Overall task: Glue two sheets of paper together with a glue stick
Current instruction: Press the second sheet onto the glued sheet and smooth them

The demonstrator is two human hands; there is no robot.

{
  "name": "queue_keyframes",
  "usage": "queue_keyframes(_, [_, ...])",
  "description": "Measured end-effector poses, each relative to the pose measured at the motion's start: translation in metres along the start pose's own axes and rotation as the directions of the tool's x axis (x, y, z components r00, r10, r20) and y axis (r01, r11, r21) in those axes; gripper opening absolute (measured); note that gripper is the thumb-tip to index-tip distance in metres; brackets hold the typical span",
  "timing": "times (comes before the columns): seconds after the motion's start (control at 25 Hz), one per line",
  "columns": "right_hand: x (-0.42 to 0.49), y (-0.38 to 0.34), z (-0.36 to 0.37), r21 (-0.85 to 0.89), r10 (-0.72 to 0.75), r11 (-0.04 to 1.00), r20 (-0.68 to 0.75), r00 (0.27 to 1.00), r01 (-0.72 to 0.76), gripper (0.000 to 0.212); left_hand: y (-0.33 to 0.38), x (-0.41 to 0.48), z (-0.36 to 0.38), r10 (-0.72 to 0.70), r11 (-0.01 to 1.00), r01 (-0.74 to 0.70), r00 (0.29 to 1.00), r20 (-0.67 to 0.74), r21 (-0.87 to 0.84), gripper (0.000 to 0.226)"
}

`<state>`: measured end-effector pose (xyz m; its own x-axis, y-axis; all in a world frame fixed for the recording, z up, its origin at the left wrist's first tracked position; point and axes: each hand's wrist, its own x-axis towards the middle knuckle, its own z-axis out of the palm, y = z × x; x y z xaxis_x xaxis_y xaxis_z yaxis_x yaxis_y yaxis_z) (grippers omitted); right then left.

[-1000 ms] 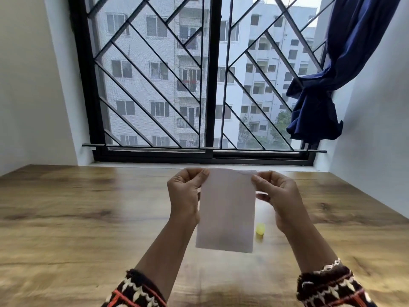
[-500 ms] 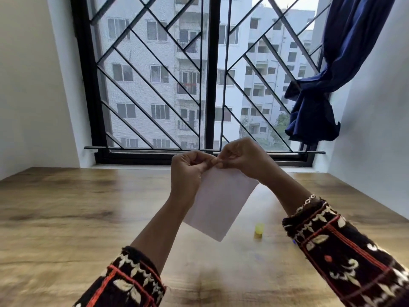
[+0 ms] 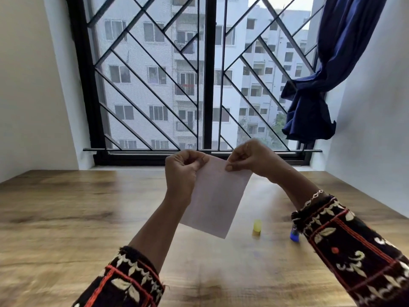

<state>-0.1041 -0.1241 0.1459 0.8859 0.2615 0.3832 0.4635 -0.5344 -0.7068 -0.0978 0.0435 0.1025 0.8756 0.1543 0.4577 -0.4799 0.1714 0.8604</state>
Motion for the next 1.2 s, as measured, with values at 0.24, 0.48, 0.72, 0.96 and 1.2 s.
queue_keyframes(0.24, [-0.009, 0.011, -0.011, 0.052, 0.051, 0.997, -0.011, 0.999, -0.05, 0.017, 0.003, -0.004, -0.003, -0.026, 0.998, 0.024, 0.999, -0.042, -0.054, 0.036])
queue_keyframes(0.48, [-0.015, 0.024, -0.005, 0.347, 0.101, 0.936, -0.104, 0.989, -0.059, 0.01, -0.002, -0.01, -0.002, -0.114, 0.97, 0.093, 0.99, -0.079, -0.226, 0.024])
queue_keyframes(0.72, [-0.018, 0.021, 0.007, 0.291, 0.058, 0.957, -0.238, 0.97, 0.014, 0.013, 0.002, -0.008, 0.001, 0.522, 0.704, -0.488, 0.848, 0.09, 0.517, 0.02])
queue_keyframes(0.96, [-0.014, 0.015, 0.018, 0.178, -0.02, 0.982, -0.271, 0.962, 0.071, 0.016, 0.018, -0.004, 0.021, 0.322, 0.548, -0.58, 0.811, 0.489, 0.603, 0.009])
queue_keyframes(1.2, [-0.015, 0.013, 0.016, 0.28, 0.016, 0.959, -0.2, 0.98, 0.042, 0.01, 0.026, 0.007, 0.021, 0.245, 0.559, -0.514, 0.852, 0.463, 0.651, 0.012])
